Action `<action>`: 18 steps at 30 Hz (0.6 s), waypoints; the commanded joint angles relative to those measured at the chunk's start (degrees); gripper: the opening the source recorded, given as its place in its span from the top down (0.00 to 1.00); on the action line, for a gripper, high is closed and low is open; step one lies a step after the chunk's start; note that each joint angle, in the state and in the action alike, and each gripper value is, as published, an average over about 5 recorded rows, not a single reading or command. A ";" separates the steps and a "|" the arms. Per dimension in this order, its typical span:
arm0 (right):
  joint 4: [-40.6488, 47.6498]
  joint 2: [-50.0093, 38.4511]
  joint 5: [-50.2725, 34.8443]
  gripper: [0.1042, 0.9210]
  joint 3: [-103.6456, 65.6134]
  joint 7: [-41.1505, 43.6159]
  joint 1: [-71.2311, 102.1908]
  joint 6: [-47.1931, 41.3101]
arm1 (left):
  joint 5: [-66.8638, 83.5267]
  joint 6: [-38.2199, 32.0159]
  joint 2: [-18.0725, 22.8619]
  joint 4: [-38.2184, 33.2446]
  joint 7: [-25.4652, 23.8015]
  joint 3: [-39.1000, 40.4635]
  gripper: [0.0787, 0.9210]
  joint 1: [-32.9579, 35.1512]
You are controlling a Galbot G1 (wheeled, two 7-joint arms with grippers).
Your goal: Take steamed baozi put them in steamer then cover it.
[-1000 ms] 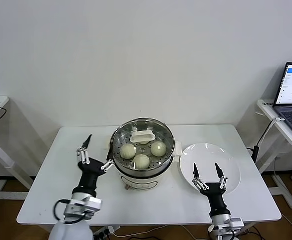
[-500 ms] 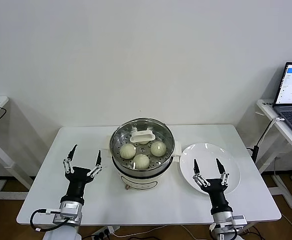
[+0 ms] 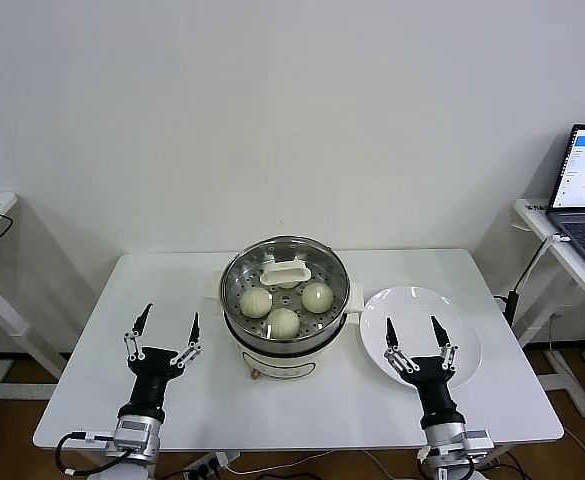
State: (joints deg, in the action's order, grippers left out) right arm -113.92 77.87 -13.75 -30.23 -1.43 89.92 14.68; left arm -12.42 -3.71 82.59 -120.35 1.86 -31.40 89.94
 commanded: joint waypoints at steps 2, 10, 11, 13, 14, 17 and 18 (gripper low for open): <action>-0.71 -0.03 0.55 0.12 -0.43 -0.06 0.39 -1.16 | 1.31 -1.44 -0.01 0.72 -0.21 -0.52 0.12 0.66; -1.19 0.01 0.88 0.12 -0.64 -0.07 0.70 -1.50 | 1.31 -1.72 -0.03 0.64 -0.22 -0.38 0.12 0.90; -1.26 0.02 0.91 0.12 -0.67 -0.08 0.70 -1.58 | 1.31 -1.74 -0.03 0.65 -0.23 -0.37 0.12 0.90; -1.44 0.03 0.90 0.12 -0.74 -0.09 0.66 -1.85 | 1.31 -1.76 -0.05 0.69 -0.24 -0.36 0.12 0.91; -1.52 0.03 0.90 0.12 -0.77 -0.10 0.63 -1.97 | 1.31 -1.77 -0.05 0.73 -0.25 -0.35 0.12 0.91; -1.69 0.02 0.91 0.12 -0.84 -0.11 0.52 -2.31 | 1.33 -1.77 -0.05 0.85 -0.30 -0.29 0.12 0.88; -1.70 0.01 0.92 0.12 -0.85 -0.11 0.48 -2.39 | 1.33 -1.77 -0.06 0.87 -0.32 -0.25 0.12 0.87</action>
State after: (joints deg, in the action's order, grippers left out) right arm -115.41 77.87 -12.96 -30.98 -1.50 90.46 12.86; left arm -11.35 -5.27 82.53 -119.71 1.63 -31.59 90.75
